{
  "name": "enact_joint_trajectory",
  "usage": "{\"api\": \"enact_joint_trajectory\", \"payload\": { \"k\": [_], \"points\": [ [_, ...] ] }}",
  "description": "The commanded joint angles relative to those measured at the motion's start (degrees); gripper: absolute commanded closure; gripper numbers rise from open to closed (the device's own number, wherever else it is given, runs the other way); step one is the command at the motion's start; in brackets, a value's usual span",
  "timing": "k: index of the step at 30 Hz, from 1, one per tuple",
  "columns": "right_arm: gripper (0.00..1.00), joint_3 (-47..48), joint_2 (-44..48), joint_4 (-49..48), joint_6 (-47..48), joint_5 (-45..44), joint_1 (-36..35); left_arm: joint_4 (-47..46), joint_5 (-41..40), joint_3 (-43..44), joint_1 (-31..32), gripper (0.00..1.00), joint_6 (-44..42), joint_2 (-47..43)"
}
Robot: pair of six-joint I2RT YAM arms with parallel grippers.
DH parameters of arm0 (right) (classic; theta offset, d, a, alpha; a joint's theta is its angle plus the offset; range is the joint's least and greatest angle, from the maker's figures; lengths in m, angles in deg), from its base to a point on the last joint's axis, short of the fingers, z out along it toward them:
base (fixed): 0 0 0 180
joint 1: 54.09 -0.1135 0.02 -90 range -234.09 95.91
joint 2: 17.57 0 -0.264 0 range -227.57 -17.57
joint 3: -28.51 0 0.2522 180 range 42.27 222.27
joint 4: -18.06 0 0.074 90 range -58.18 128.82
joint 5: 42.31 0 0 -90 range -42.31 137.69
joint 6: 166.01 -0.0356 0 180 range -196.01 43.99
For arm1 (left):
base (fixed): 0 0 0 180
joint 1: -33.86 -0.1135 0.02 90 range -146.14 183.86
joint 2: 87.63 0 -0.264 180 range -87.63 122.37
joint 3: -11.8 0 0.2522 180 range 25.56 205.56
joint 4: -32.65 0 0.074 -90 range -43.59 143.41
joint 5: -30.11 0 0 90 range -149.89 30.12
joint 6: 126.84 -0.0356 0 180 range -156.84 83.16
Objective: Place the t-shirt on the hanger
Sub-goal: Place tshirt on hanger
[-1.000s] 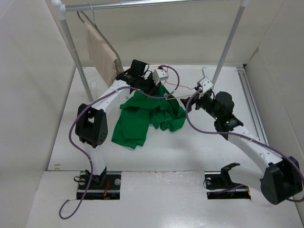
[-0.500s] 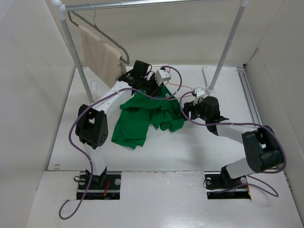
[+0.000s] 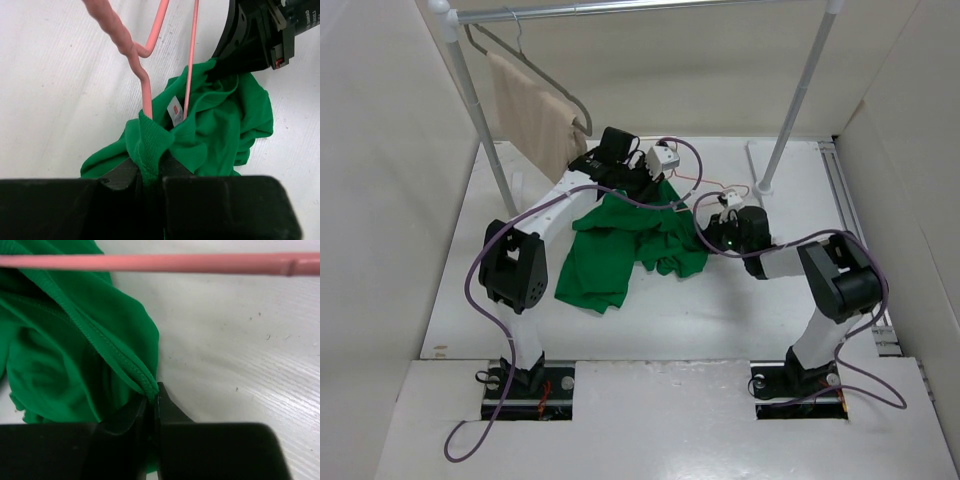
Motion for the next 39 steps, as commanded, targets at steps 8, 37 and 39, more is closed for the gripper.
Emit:
{"api": "enact_joint_trajectory", "payload": {
  "k": [8, 37, 39],
  "points": [
    [1.0, -10.1, 14.29, 2.8, -2.58, 1.37, 20.99, 10.45, 6.37, -1.28, -3.95, 1.0, -14.9, -7.14],
    [1.0, 24.0, 21.44, 52.14, 32.24, 5.75, 15.77, -4.99, -20.98, -15.97, 4.93, 1.0, -26.7, -12.25],
    [1.0, 25.49, 19.43, 51.52, 34.18, 9.62, 11.39, -4.99, -14.13, -14.57, 4.93, 1.0, -25.73, -12.94]
  ]
}}
